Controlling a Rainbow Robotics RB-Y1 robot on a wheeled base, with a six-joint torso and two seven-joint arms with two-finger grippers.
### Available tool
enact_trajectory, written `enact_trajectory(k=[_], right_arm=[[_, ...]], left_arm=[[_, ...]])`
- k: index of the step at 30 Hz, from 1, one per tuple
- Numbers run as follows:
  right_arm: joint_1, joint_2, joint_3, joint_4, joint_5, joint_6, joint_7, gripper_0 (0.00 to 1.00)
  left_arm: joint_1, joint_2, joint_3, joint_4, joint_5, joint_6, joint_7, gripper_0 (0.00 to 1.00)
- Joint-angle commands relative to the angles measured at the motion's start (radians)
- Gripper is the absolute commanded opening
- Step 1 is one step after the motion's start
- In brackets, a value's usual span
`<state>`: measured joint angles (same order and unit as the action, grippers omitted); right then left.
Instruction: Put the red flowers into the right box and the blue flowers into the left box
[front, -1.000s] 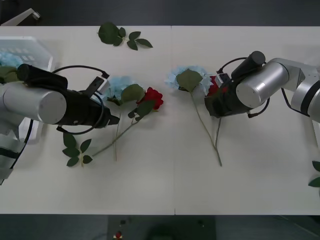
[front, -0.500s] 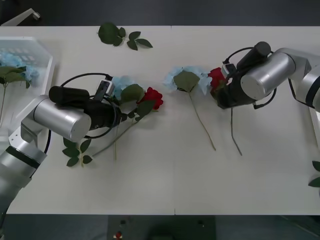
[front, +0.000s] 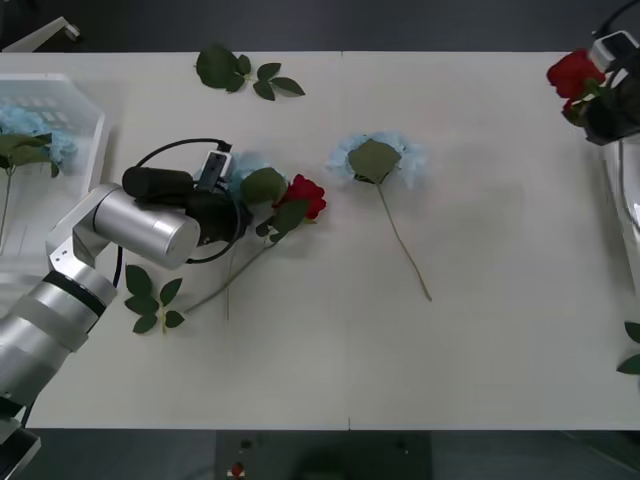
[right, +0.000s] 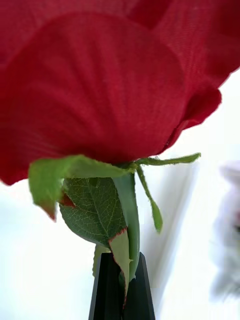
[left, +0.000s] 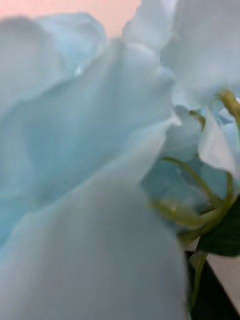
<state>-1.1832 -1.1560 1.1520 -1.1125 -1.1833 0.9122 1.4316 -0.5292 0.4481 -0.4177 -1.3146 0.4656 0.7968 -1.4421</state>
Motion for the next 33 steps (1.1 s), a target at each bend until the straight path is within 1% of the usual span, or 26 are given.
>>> enact_trajectory(k=[1,4,5,6,8,12,14,16,18,21,23,27,28,29,30,31,33], right_arm=[[-0.024,-0.079,-0.02,0.092,-0.01,0.0,0.15,0.0],[-0.023,-0.077,-0.018,0.184,0.013,-0.007,0.208,0.0],[-0.023,-0.077,-0.018,0.184,0.013,-0.007,0.208,0.0],[-0.024,-0.064,-0.02,0.266,0.03,-0.027,0.25,0.0],[-0.024,-0.044,-0.018,0.338,0.044,-0.055,0.282,0.0],[-0.013,0.018,-0.02,0.516,0.099,-0.145,0.336,0.0],[0.004,0.064,-0.02,0.632,0.126,-0.214,0.343,0.0],[0.014,0.087,-0.02,0.685,0.148,-0.26,0.343,0.0],[0.037,0.122,-0.021,0.755,0.191,-0.337,0.334,0.0],[0.073,0.15,-0.031,0.813,0.22,-0.421,0.326,0.0],[0.105,0.167,-0.057,0.843,0.241,-0.475,0.319,0.0],[0.14,0.174,-0.114,0.849,0.271,-0.5,0.309,0.0],[0.143,0.173,-0.123,0.849,0.277,-0.503,0.309,0.04],[0.151,0.174,-0.138,0.849,0.292,-0.51,0.308,0.21],[0.154,0.174,-0.143,0.849,0.3,-0.512,0.308,0.27],[0.158,0.173,-0.152,0.849,0.312,-0.516,0.308,0.41],[0.162,0.174,-0.164,0.849,0.34,-0.523,0.308,0.63]], left_arm=[[-0.023,0.006,0.016,-0.015,-0.013,-0.008,0.003,0.0],[-0.023,0.015,0.017,-0.025,-0.015,-0.008,0.003,0.0],[-0.023,0.015,0.017,-0.025,-0.015,-0.008,0.003,0.0],[-0.025,0.027,0.023,-0.038,-0.01,-0.007,0.005,0.0],[-0.023,0.043,0.033,-0.057,-0.004,-0.001,0.006,0.0],[-0.023,0.08,0.096,-0.144,0.008,0.096,0.0,0.0],[-0.031,0.096,0.171,-0.236,0.016,0.203,-0.006,0.0],[-0.041,0.095,0.217,-0.288,0.022,0.28,-0.009,0.0],[-0.066,0.095,0.287,-0.367,0.03,0.383,-0.012,0.0],[-0.092,0.095,0.366,-0.439,0.038,0.455,-0.012,0.0],[-0.12,0.095,0.448,-0.479,0.051,0.493,-0.015,0.0],[-0.167,0.13,0.574,-0.488,0.102,0.516,-0.029,0.0],[-0.17,0.141,0.59,-0.488,0.102,0.516,-0.03,0.0],[-0.175,0.165,0.623,-0.488,0.1,0.516,-0.037,0.0],[-0.175,0.178,0.636,-0.488,0.099,0.516,-0.04,0.0],[-0.175,0.199,0.654,-0.486,0.096,0.515,-0.046,0.0],[-0.169,0.233,0.702,-0.474,0.09,0.506,-0.057,0.0]])
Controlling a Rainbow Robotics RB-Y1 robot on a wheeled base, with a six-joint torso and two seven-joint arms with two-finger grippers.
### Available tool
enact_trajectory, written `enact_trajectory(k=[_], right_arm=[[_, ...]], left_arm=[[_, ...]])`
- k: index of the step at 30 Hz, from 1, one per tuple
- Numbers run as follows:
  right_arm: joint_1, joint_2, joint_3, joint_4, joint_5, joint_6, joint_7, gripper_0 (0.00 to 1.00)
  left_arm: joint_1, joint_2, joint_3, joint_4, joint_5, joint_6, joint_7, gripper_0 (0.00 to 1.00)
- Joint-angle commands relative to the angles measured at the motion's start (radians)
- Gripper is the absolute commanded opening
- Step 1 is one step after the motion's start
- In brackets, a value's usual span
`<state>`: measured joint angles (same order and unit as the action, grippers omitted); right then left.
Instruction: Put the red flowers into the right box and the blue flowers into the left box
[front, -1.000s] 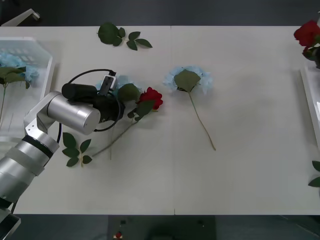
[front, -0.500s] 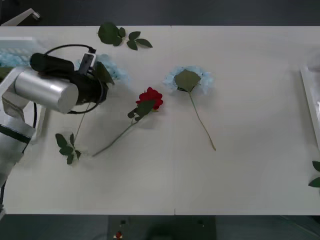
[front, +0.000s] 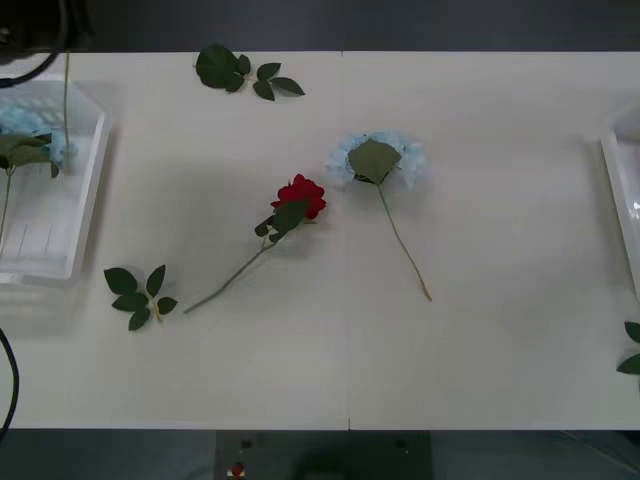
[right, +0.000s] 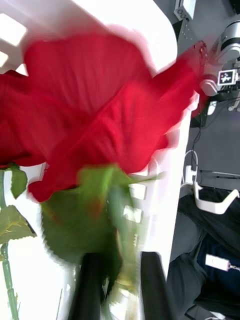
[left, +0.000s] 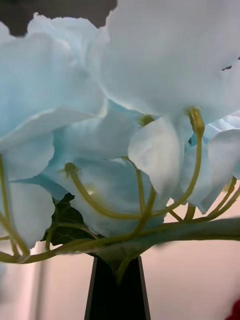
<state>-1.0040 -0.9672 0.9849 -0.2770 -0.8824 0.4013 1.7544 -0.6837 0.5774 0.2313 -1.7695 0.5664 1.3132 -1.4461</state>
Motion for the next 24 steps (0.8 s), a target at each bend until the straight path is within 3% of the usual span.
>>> enact_trajectory(k=[1,2,5,13,19,24], right_arm=[[-0.018,-0.015,0.001,0.013,0.043,-0.01,-0.012,0.68],[-0.018,-0.015,-0.003,0.013,0.054,-0.01,-0.007,0.77],[-0.018,-0.016,-0.006,0.009,0.053,-0.01,0.001,0.85],[-0.018,-0.019,-0.017,-0.09,-0.05,0.039,0.034,0.93],[-0.018,-0.041,-0.02,-0.287,-0.319,0.159,0.062,0.99],[-0.018,-0.104,-0.02,-0.574,-0.466,0.323,0.045,1.0]], left_arm=[[-0.013,0.114,0.065,-0.016,-0.013,-0.011,-0.06,0.0],[-0.01,0.139,0.091,-0.004,-0.026,-0.011,-0.094,0.0],[-0.005,0.187,0.137,0.038,-0.04,-0.014,-0.137,0.0],[-0.004,0.289,0.171,0.289,-0.076,-0.161,-0.28,0.0],[0.024,0.306,0.152,0.507,-0.074,-0.371,-0.367,0.0],[0.116,0.308,0.134,0.605,-0.053,-0.615,-0.373,0.0]])
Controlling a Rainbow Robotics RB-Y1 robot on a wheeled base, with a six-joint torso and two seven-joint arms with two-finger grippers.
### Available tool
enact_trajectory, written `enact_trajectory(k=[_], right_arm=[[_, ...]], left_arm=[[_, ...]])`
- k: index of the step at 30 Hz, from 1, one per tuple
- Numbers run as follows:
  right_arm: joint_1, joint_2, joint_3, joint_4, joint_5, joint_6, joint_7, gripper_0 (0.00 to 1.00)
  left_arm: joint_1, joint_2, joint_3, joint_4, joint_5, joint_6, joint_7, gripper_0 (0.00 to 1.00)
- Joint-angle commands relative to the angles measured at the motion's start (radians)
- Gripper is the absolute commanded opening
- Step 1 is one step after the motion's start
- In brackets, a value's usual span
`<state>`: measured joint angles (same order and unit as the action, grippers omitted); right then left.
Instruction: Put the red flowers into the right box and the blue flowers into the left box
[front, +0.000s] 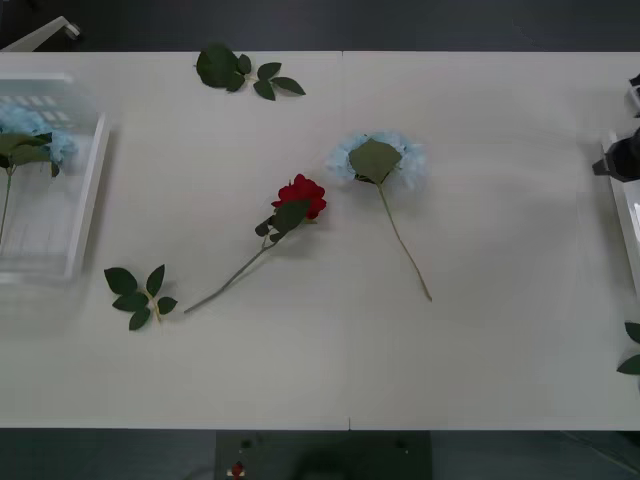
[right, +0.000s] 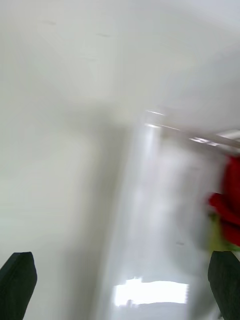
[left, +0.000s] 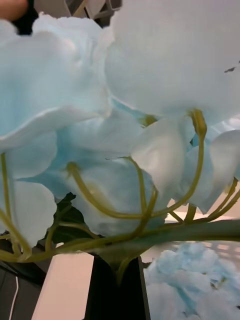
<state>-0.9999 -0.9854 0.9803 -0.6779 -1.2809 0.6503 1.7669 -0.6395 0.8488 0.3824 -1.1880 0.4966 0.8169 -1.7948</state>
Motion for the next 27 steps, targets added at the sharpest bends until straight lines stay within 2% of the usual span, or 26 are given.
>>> enact_trajectory(k=[1,4,8,14,21,27], right_arm=[[-0.022,-0.093,-0.014,-0.206,-0.078,0.088,0.031,1.0],[-0.022,-0.144,-0.015,-0.394,-0.135,0.15,0.014,1.0],[-0.02,-0.182,-0.015,-0.565,-0.201,0.206,-0.004,1.0],[-0.02,-0.187,-0.014,-0.747,-0.273,0.264,-0.118,1.0],[-0.02,-0.081,-0.015,-0.779,-0.259,0.25,-0.303,1.0],[-0.02,0.056,-0.014,-0.72,-0.11,0.239,-0.414,1.0]], left_arm=[[0.081,0.036,-0.02,0.027,0.019,-0.133,-0.023,0.0],[0.138,0.035,-0.031,0.027,0.031,-0.185,-0.018,0.0],[0.185,0.035,-0.054,0.028,0.045,-0.191,-0.018,0.0],[0.25,0.035,-0.109,0.027,0.069,-0.191,-0.009,0.0],[0.291,0.003,-0.135,0.027,0.068,-0.191,-0.006,0.0],[0.311,-0.05,-0.135,0.027,0.065,-0.191,0.0,0.0]])
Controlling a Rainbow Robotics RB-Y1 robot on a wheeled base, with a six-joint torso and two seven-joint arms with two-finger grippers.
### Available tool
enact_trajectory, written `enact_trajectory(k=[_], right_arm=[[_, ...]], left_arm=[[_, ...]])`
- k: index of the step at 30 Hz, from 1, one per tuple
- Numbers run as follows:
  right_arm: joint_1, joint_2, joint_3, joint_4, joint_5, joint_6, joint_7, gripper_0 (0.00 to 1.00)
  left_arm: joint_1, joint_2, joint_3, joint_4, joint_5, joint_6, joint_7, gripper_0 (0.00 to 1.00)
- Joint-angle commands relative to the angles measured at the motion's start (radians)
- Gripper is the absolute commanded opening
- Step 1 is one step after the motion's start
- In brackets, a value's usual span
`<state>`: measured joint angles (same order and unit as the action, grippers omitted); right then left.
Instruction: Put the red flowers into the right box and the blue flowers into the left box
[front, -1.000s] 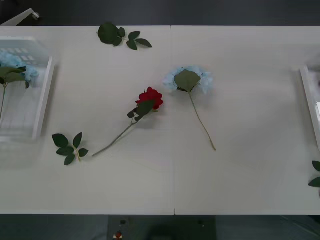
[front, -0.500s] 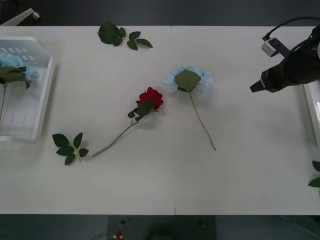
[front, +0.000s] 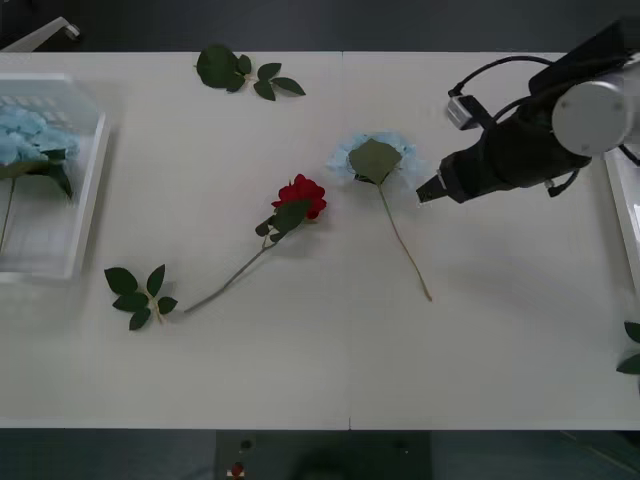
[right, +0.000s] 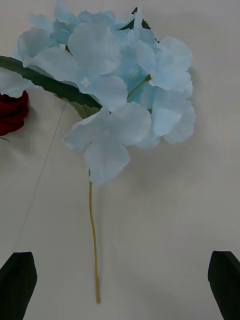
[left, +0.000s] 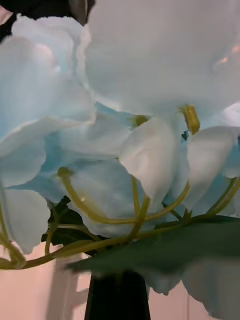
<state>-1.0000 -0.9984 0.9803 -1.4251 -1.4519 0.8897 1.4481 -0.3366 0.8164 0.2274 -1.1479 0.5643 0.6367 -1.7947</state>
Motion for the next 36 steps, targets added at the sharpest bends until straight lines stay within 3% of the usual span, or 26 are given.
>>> enact_trajectory(k=[1,6,7,10,11,14,19,25,34,36], right_arm=[[-0.02,0.098,-0.014,0.044,0.091,0.0,-0.107,1.0],[-0.022,0.19,-0.014,0.103,0.182,0.0,-0.11,1.0],[-0.023,0.208,-0.014,0.117,0.2,0.0,-0.11,1.0],[-0.031,0.25,-0.014,0.153,0.234,0.0,-0.109,1.0],[-0.037,0.273,-0.015,0.176,0.246,0.003,-0.109,1.0],[-0.052,0.33,-0.015,0.253,0.281,0.003,-0.101,1.0],[-0.08,0.411,-0.015,0.367,0.32,-0.003,-0.092,1.0],[-0.105,0.471,-0.015,0.448,0.34,-0.005,-0.081,1.0],[-0.105,0.483,0.014,0.456,0.383,-0.015,-0.069,1.0],[-0.105,0.481,0.032,0.456,0.384,-0.023,-0.069,0.95]], left_arm=[[0.008,-0.019,0.02,-0.013,-0.003,-0.011,0.002,0.0],[0.008,-0.019,0.02,-0.013,0.002,-0.011,-0.002,0.01],[0.008,-0.019,0.02,-0.013,0.005,-0.011,-0.002,0.06],[0.008,-0.019,0.02,-0.013,0.016,-0.011,-0.005,0.32],[0.007,-0.017,0.02,-0.016,0.022,-0.009,-0.006,0.46],[0.007,-0.006,0.024,-0.041,0.043,0.046,-0.008,0.67],[0.007,0.027,0.082,-0.125,0.135,0.248,-0.02,0.9],[0.002,0.059,0.193,-0.283,0.22,0.517,-0.031,0.95],[-0.065,0.061,0.325,-0.464,0.321,0.801,-0.025,0.95],[-0.102,0.061,0.325,-0.498,0.348,0.862,-0.021,0.95]])
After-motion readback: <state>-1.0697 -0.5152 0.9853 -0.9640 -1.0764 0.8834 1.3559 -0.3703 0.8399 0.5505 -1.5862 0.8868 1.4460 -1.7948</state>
